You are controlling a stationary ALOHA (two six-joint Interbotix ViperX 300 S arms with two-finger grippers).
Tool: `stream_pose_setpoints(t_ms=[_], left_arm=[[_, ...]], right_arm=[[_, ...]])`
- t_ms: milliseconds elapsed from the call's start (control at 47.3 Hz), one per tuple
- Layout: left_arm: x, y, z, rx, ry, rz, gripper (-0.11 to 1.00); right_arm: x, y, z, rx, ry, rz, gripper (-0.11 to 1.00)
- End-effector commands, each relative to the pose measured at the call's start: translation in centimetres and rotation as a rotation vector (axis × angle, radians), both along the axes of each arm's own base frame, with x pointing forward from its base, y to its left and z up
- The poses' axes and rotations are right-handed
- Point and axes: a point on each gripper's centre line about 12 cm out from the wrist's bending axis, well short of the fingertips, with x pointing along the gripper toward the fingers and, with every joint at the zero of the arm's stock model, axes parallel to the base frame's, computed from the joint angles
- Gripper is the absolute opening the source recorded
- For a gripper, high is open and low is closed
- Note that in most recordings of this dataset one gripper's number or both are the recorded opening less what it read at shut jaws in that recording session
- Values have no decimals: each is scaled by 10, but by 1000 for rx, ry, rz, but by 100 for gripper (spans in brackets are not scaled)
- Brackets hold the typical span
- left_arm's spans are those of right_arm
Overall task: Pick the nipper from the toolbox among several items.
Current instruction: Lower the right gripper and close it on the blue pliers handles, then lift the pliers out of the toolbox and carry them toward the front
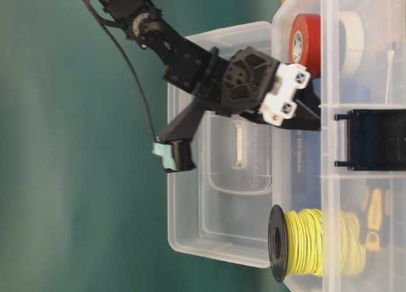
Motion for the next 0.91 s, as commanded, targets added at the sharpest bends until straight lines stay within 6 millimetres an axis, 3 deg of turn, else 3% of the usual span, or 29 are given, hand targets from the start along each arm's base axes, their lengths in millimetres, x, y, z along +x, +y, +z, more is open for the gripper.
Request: stream_pose_setpoints(t_ms=[0, 127, 232, 444, 613, 887], left_arm=[[2, 0, 4, 0, -11, 1, 0], [1, 0, 3, 0, -8, 1, 0], [1, 0, 2, 0, -5, 1, 0], [1, 0, 2, -5, -5, 0, 0], [1, 0, 2, -5, -5, 0, 0], [1, 0, 2, -9, -5, 1, 0]], right_arm=[[6, -1, 9, -10, -31, 4, 65], [7, -1, 0, -6, -16, 6, 64], [9, -1, -4, -8, -25, 8, 57], [10, -1, -6, -10, -30, 9, 12], [9, -2, 2, -14, -44, 8, 13], [0, 1, 59, -46, -158, 2, 13]])
